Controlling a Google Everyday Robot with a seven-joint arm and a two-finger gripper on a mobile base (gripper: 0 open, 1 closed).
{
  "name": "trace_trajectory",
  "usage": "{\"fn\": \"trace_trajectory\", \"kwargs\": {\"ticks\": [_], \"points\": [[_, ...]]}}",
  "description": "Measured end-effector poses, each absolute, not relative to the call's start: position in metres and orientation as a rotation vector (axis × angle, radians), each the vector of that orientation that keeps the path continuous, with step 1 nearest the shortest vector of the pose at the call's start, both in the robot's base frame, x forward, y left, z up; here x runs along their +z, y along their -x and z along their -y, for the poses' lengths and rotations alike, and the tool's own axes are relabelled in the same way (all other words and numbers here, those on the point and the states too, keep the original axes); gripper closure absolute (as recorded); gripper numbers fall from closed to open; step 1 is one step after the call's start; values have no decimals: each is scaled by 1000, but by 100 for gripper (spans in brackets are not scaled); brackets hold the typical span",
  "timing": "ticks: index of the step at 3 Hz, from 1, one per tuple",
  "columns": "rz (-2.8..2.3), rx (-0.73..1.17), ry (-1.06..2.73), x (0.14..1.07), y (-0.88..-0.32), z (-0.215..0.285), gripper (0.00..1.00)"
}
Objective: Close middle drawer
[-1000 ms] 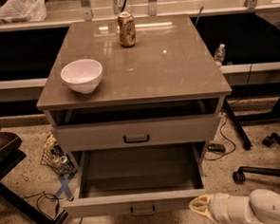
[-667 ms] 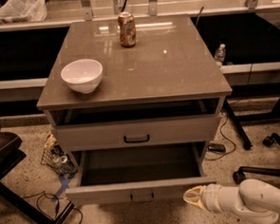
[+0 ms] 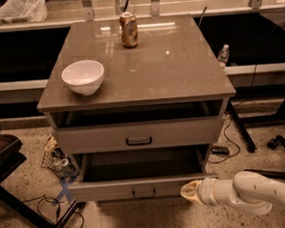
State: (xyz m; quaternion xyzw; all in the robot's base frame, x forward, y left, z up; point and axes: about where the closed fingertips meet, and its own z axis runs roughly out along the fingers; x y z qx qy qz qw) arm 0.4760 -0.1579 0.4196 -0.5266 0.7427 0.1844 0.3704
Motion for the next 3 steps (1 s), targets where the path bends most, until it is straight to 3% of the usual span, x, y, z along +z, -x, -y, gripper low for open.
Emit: {"fn": "trace_trajectory", "kwargs": {"ticks": [3], "points": [[-1865, 468, 1347, 402, -540, 168, 100]]}}
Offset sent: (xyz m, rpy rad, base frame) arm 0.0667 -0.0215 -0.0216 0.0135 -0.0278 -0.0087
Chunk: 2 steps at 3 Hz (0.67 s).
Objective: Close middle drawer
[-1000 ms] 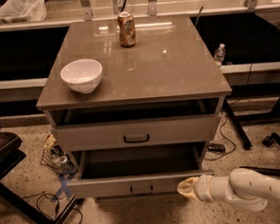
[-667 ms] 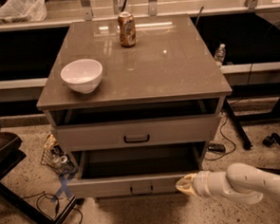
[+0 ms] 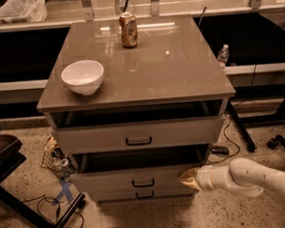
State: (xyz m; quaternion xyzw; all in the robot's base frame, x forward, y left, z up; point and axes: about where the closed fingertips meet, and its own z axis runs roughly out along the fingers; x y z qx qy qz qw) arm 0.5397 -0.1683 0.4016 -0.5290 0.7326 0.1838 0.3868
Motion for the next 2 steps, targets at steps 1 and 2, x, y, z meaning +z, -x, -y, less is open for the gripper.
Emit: {"fn": "trace_trajectory", "kwargs": {"ticks": [1, 2], "points": [[-1840, 460, 1353, 403, -556, 166, 100], [-1786, 485, 1372, 399, -584, 151, 100]]}}
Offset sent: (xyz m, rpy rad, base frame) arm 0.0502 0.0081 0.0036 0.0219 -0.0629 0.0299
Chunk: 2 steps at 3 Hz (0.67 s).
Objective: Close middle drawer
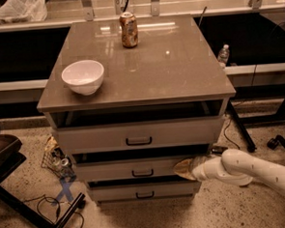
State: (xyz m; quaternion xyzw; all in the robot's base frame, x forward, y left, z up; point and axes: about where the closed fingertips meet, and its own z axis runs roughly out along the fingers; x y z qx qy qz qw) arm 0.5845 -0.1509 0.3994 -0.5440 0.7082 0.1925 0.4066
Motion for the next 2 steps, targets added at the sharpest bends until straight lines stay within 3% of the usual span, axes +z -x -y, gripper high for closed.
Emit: {"fn": "trace_trajectory", "kwargs": {"ticks": [2], "points": [[-1781, 563, 1430, 406, -558, 152, 100]]}}
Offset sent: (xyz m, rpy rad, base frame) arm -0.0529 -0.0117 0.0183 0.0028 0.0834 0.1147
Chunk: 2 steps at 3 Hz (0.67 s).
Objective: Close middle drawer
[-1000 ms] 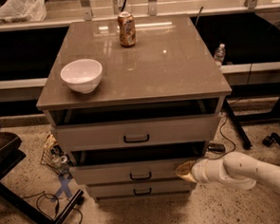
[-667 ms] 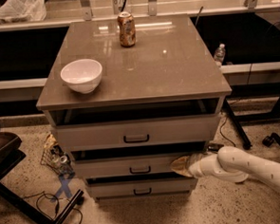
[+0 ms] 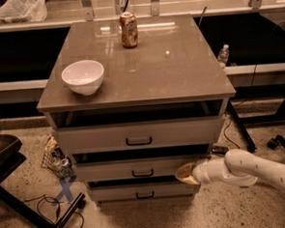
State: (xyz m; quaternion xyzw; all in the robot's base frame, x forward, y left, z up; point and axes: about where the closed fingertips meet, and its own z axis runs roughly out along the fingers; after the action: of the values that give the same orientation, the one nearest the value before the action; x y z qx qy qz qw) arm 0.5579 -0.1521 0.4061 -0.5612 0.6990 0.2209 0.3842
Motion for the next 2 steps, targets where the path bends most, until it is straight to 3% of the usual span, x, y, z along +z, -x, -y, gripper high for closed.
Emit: {"fn": "trace_trajectory", "kwargs": {"ticks": [2], "points": [[-1754, 535, 1572, 493, -514, 203, 100]]}}
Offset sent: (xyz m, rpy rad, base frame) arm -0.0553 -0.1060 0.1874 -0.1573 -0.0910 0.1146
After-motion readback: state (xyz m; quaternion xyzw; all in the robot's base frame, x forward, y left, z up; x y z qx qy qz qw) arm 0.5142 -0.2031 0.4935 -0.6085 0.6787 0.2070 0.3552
